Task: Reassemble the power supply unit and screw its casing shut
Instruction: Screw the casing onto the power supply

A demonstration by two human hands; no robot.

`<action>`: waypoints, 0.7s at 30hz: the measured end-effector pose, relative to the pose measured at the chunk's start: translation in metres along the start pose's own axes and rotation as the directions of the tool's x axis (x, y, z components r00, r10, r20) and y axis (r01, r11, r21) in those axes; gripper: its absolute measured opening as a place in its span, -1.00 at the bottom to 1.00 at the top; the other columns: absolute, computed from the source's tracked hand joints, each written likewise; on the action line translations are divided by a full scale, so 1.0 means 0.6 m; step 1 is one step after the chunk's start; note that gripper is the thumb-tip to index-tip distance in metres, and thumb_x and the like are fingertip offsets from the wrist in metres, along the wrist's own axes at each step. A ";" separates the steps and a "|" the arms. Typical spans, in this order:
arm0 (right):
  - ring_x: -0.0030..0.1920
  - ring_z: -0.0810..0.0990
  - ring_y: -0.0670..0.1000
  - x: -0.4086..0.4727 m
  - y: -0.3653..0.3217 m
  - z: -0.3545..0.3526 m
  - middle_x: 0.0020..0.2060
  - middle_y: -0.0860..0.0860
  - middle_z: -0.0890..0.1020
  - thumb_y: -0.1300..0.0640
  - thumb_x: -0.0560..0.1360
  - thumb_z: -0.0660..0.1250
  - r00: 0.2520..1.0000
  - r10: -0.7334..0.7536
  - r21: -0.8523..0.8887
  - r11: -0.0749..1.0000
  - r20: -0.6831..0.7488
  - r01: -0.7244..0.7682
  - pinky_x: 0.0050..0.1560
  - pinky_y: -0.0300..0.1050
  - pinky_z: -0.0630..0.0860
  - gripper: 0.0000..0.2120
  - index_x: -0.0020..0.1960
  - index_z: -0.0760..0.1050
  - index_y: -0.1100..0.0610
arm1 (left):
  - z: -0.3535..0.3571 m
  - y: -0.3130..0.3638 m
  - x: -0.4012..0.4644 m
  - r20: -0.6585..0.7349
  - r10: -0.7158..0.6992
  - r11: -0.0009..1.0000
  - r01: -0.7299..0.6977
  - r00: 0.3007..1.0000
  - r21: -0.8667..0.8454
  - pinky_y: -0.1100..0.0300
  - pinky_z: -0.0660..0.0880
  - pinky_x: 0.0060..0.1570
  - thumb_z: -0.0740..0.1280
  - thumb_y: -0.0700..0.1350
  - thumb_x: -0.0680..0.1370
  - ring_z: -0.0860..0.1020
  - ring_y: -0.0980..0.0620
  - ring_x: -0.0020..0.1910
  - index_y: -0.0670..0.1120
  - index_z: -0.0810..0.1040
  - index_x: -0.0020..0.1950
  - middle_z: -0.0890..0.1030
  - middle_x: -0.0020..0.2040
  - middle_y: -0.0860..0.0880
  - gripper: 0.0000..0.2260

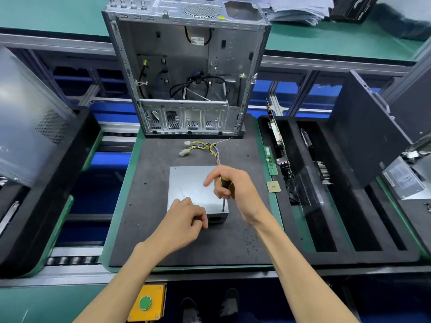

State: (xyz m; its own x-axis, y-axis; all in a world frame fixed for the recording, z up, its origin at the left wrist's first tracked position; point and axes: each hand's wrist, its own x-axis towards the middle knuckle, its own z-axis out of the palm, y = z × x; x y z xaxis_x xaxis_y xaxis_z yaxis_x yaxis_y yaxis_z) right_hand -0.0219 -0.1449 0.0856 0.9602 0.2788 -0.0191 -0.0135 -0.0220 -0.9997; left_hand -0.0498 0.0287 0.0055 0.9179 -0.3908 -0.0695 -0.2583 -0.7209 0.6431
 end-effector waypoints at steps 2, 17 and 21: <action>-0.33 0.24 0.01 0.000 0.000 0.000 -0.43 -0.04 0.31 -0.05 0.47 0.13 1.000 0.022 0.024 0.999 0.012 -0.023 -0.29 -0.10 0.20 -0.73 -0.30 0.47 0.03 | -0.001 -0.002 0.001 -0.006 0.008 1.000 -0.008 1.000 -0.014 0.39 0.23 0.00 0.22 -0.26 0.47 0.35 0.22 -0.06 0.14 0.57 -0.27 0.44 -0.29 0.08 -0.70; -0.33 0.32 -0.01 -0.019 0.004 -0.018 -0.41 -0.07 0.38 0.06 0.60 0.13 0.998 -0.015 0.048 0.999 -0.060 0.018 -0.25 -0.16 0.29 -0.78 -0.11 0.49 0.09 | -0.007 -0.003 0.016 0.039 -0.002 0.998 0.004 0.999 -0.057 0.43 0.20 0.04 0.17 -0.23 0.37 0.44 0.19 -0.05 0.10 0.60 -0.25 0.63 -0.37 0.20 -0.71; -0.27 0.24 0.00 -0.025 0.022 -0.010 -0.35 -0.11 0.35 0.03 0.66 0.03 0.997 -0.038 0.095 0.994 -0.073 0.045 -0.19 -0.07 0.21 -0.71 -0.10 0.47 0.04 | -0.007 -0.004 0.014 0.034 -0.015 0.997 0.018 0.999 -0.073 0.49 0.20 -0.01 0.20 -0.26 0.39 0.47 0.20 -0.07 0.10 0.61 -0.25 0.64 -0.37 0.17 -0.70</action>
State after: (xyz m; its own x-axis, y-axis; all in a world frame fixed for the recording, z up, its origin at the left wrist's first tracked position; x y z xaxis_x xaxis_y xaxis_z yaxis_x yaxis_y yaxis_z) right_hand -0.0350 -0.1552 0.0726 0.9778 0.2088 0.0203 0.0032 0.0820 -0.9966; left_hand -0.0404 0.0295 0.0063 0.9109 -0.3991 -0.1051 -0.2194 -0.6840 0.6957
